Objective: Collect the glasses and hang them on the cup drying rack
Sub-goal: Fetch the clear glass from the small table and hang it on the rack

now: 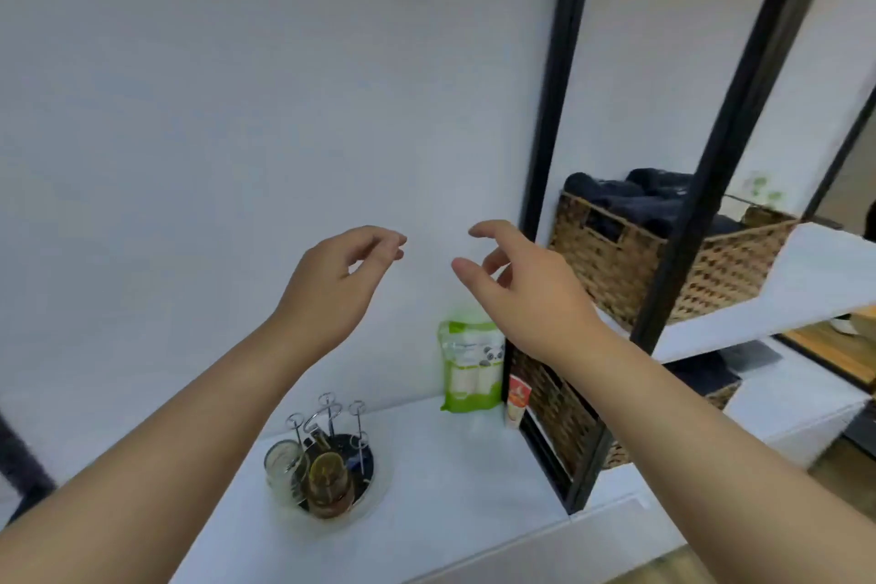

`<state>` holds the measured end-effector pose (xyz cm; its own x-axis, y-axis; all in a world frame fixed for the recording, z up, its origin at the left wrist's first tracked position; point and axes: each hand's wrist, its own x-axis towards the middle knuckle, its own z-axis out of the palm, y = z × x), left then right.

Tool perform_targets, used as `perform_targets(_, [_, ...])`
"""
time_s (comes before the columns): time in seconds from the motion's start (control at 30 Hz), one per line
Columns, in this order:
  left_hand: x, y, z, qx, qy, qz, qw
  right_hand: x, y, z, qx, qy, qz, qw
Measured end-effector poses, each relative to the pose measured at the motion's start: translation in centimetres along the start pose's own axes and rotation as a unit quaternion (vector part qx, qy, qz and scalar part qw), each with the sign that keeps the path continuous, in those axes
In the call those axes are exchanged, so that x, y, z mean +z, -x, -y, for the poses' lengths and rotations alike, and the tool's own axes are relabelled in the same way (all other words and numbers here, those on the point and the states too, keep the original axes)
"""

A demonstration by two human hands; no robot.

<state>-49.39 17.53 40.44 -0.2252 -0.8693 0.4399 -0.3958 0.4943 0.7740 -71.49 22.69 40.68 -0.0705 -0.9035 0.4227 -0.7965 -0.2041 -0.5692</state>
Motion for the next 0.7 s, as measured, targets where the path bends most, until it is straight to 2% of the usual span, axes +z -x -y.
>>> perform_targets(0.2, [4.3,-2.2,-17.2,0.084,0.02,0.048,0.995,-18.4,3.3,1.7,0.025,-0.01,-0.077,0.997])
perform_targets(0.4, [10.3,-1.0,-32.4,0.168,0.048,0.089,0.981,-32.4,9.0,0.8,0.062,-0.003,-0.139,0.988])
perform_targets(0.53, [15.1,1.4,-40.0,0.204,0.07,0.133,0.967,-39.6,13.9,-0.2,0.091,0.01,-0.171,0.981])
perform_targets(0.7, [22.0,5.1,-46.4,0.218,0.111,0.185,0.952,-46.1,20.3,-2.0,0.136,0.017,-0.224,0.965])
